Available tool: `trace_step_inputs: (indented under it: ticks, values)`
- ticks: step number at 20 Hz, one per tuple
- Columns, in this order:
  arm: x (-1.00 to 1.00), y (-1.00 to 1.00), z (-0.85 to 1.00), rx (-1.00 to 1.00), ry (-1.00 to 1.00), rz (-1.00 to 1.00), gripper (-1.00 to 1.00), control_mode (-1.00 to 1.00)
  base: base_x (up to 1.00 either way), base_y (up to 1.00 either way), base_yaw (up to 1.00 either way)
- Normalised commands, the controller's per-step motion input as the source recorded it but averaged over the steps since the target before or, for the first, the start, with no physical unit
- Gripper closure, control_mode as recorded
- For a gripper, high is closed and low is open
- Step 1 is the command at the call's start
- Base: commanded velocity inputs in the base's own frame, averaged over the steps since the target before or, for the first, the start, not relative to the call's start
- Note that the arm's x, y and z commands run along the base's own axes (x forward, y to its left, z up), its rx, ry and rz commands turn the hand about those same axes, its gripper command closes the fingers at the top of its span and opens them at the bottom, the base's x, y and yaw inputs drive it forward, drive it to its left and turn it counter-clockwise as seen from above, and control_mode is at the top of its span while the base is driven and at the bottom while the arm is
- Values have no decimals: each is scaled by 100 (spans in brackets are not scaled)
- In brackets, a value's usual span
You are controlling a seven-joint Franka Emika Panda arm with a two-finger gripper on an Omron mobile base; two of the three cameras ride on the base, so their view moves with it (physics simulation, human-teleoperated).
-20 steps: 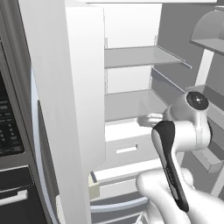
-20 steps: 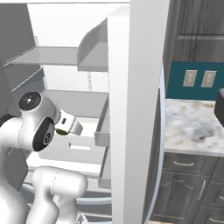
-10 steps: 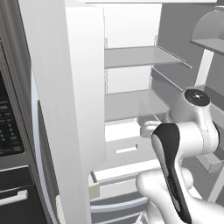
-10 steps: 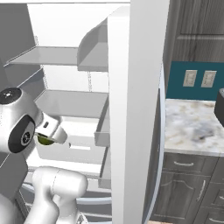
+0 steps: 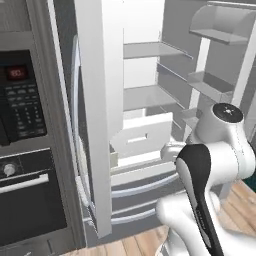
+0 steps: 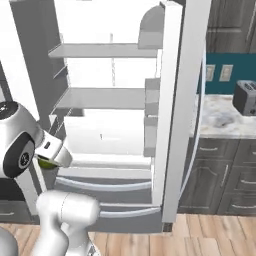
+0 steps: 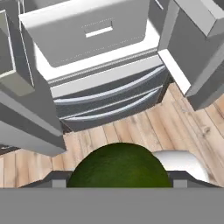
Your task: Grab the limes from the fridge, place them in the blender, close the lid, and turn on the blender to create a marinade.
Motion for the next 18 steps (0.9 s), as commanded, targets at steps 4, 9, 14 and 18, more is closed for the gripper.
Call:
trace_step_inputs:
  ticks: [4,9,14,18]
  values:
    - [0,0,0,0,0,0,100,100,-100,55,-42]
    - [0,0,0,0,0,0,100,100,-100,28,-61]
    - [0,0,0,0,0,0,100,100,-93,2,-73]
    - [0,0,0,0,0,0,100,100,-74,-15,-72]
